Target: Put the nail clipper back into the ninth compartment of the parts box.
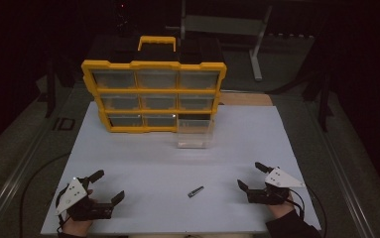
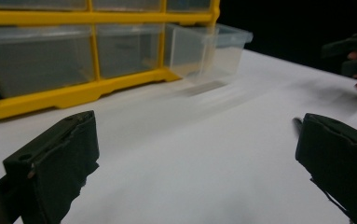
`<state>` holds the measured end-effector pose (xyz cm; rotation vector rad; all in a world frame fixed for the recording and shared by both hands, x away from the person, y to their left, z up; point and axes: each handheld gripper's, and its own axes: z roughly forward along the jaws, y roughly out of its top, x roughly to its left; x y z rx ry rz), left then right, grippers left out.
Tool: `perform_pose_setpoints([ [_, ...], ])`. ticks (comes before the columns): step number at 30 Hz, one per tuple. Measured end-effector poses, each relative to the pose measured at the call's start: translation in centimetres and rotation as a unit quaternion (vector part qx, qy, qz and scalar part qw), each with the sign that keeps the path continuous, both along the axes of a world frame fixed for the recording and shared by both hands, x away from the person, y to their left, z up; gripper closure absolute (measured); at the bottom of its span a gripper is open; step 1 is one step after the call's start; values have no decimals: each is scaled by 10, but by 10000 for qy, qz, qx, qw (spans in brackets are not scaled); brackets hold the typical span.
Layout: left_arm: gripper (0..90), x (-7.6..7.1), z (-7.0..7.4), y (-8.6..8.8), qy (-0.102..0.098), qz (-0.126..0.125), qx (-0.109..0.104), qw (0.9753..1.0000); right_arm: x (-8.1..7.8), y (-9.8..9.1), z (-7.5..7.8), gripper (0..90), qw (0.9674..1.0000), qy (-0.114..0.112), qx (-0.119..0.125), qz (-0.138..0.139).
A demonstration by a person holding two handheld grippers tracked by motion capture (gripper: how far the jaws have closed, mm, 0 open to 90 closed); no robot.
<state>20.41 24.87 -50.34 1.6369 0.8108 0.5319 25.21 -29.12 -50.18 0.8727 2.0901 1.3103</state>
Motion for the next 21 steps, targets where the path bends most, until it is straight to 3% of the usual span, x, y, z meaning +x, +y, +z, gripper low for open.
perform_pose_setpoints([
  [5, 0, 1, 15, -5, -59, -89, 23, 9999, -1, 0, 2, 111, 10000, -34, 37, -2],
  [7, 0, 3, 21, -8, 14, -172, -14, 9999, -1, 0, 2, 111, 10000, -41, 42, -2],
  [12, 0, 8, 32, -16, 255, -314, 134, 9991, -2, 0, 4, 111, 10000, -49, 61, -2],
  [21, 0, 15, 53, -36, 371, -526, 330, 9974, -1, 0, 3, 112, 10000, -48, 46, 3],
])
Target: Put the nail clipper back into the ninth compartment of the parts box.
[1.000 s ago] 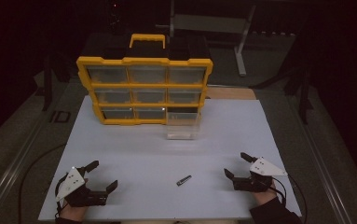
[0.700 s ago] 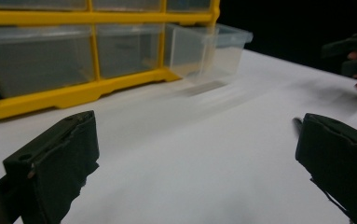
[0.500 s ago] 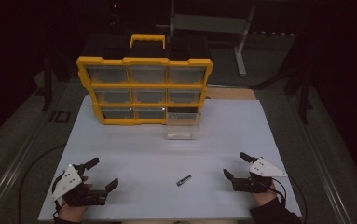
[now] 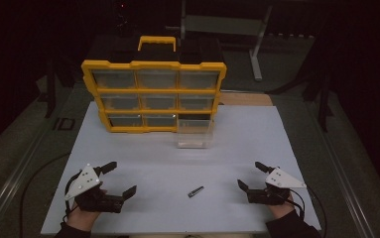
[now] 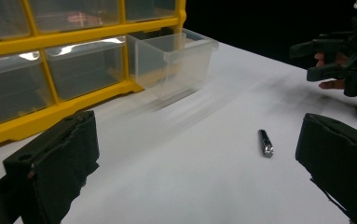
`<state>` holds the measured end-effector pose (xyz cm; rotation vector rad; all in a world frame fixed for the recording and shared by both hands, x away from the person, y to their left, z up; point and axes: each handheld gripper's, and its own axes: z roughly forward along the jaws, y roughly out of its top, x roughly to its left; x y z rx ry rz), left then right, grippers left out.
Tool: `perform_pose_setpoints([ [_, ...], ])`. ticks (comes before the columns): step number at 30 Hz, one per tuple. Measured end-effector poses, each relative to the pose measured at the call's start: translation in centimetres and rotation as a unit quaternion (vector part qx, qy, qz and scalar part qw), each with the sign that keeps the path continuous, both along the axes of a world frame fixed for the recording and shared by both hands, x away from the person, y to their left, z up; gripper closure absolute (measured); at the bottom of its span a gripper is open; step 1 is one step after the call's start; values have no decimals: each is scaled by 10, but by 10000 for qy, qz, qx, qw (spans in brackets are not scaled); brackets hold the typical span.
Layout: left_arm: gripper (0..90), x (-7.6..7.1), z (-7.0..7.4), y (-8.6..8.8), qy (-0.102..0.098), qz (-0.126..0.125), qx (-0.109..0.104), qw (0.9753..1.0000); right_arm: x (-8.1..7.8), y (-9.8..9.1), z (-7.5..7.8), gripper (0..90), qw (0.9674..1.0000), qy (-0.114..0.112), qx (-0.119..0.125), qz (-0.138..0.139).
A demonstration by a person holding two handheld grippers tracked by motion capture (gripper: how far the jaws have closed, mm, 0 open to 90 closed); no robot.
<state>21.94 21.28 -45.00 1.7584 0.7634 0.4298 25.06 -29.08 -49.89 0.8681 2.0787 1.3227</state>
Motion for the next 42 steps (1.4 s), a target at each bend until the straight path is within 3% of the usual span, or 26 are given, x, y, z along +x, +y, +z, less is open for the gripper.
perform_pose_setpoints([
  [7, 0, 8, 18, -12, 81, 29, 50, 9999, 0, 0, 0, 112, 10000, 26, 16, -5],
  [13, 0, 15, 38, -30, -70, -57, 143, 9999, 1, -1, 0, 112, 10000, 16, 40, -11],
  [20, 0, 19, 48, -55, -248, -207, 274, 9991, 0, -1, 0, 112, 10000, 14, 45, -2],
  [31, 0, 28, 47, -88, -71, -580, 207, 9981, 1, -1, 0, 111, 10000, 25, 80, 7],
  [38, 0, 32, 38, -110, -21, -566, 403, 9976, 1, -1, 0, 111, 10000, 20, 81, 27],
  [42, 0, 35, 29, -120, 98, -740, 401, 9964, 1, -1, 0, 111, 9999, 19, 91, 40],
])
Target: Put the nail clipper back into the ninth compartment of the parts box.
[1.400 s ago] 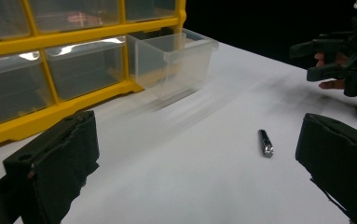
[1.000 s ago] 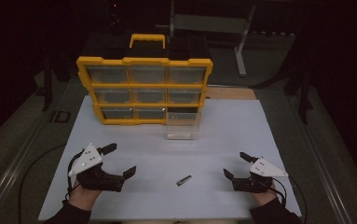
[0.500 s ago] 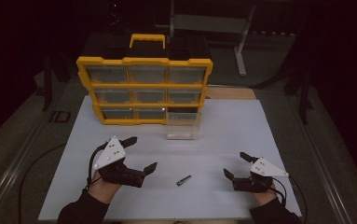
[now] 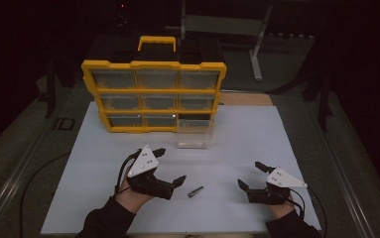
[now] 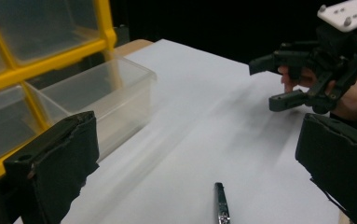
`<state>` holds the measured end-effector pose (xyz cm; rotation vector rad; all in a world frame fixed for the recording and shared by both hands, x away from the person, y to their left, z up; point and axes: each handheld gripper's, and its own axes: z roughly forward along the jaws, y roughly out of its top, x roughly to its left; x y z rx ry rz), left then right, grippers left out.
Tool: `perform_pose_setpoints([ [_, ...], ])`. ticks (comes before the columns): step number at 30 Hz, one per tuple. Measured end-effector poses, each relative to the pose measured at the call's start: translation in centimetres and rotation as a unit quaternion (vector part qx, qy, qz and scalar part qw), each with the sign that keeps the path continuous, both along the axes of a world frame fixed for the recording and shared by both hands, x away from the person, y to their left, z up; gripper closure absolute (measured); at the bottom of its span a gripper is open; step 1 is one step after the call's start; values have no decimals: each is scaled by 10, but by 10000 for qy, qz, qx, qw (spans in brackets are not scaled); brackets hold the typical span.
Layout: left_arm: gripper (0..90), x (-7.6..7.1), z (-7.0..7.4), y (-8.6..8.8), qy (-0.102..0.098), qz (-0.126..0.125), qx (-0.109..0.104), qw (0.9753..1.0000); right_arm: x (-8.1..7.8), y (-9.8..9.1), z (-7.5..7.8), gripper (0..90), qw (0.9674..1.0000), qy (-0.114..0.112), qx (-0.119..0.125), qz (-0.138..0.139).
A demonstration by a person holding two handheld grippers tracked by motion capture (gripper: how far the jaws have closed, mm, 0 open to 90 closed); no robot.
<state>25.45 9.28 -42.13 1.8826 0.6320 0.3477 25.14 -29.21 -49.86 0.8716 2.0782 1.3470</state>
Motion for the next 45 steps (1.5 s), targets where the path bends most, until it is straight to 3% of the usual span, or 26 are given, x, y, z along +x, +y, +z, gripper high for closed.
perform_pose_setpoints([
  [14, 0, 8, -42, -23, 482, -111, 295, 9983, 0, 0, -1, 112, 10000, 19, 4, 21],
  [28, 0, 4, -67, -36, 677, -282, 481, 9961, 0, 0, -1, 112, 10000, 27, -22, 59],
  [36, 0, 4, -80, -44, 912, -443, 880, 9909, 0, 0, -1, 112, 10000, 32, -31, 85],
  [44, 61, 3, -88, -47, 1000, -460, 1041, 9885, 0, 1, -1, 112, 9999, 41, -60, 100],
  [45, 99, 3, -89, -47, 1024, -502, 1047, 9879, 0, 1, -1, 112, 9999, 43, -60, 101],
])
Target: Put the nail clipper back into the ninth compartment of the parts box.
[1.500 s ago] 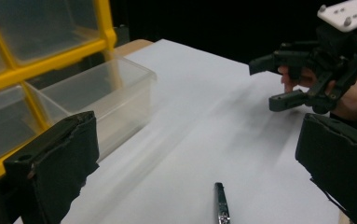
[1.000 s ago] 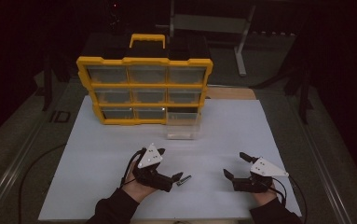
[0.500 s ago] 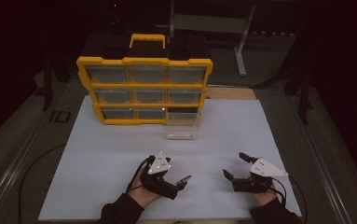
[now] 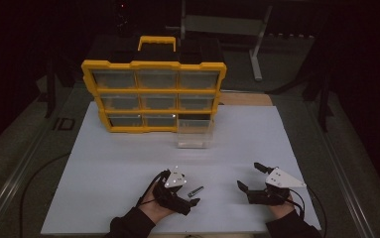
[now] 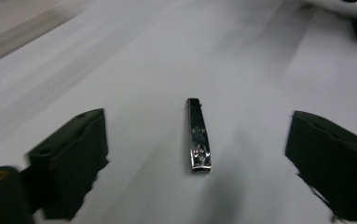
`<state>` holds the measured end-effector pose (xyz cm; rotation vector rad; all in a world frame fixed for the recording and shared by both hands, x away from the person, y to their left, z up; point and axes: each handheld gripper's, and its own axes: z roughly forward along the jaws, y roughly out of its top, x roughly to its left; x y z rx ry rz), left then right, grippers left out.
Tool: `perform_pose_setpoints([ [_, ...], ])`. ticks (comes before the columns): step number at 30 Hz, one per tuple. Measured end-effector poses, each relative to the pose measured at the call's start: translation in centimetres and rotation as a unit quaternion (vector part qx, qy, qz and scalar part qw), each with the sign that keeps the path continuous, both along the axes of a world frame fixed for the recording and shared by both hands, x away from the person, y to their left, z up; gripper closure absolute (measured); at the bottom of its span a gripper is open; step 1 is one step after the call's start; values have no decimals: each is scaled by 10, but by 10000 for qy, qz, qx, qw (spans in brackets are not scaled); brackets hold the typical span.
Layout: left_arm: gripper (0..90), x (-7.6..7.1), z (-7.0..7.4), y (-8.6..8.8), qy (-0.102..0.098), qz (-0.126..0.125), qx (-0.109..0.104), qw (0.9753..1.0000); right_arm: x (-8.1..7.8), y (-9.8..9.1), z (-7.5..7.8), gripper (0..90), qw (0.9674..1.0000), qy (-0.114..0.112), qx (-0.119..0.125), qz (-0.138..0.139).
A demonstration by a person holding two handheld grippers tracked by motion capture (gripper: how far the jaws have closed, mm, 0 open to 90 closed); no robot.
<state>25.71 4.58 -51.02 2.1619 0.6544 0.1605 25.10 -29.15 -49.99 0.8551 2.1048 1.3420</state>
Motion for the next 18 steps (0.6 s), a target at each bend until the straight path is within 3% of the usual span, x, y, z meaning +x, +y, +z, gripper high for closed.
perform_pose_setpoints([
  [7, 303, -3, -3, -4, 27, -226, 201, 9995, 0, 0, 0, 112, 10000, -1, -23, 9],
  [18, 542, -3, -6, -10, 59, -319, 552, 9979, 0, 1, 0, 112, 10000, 2, -37, 11],
])
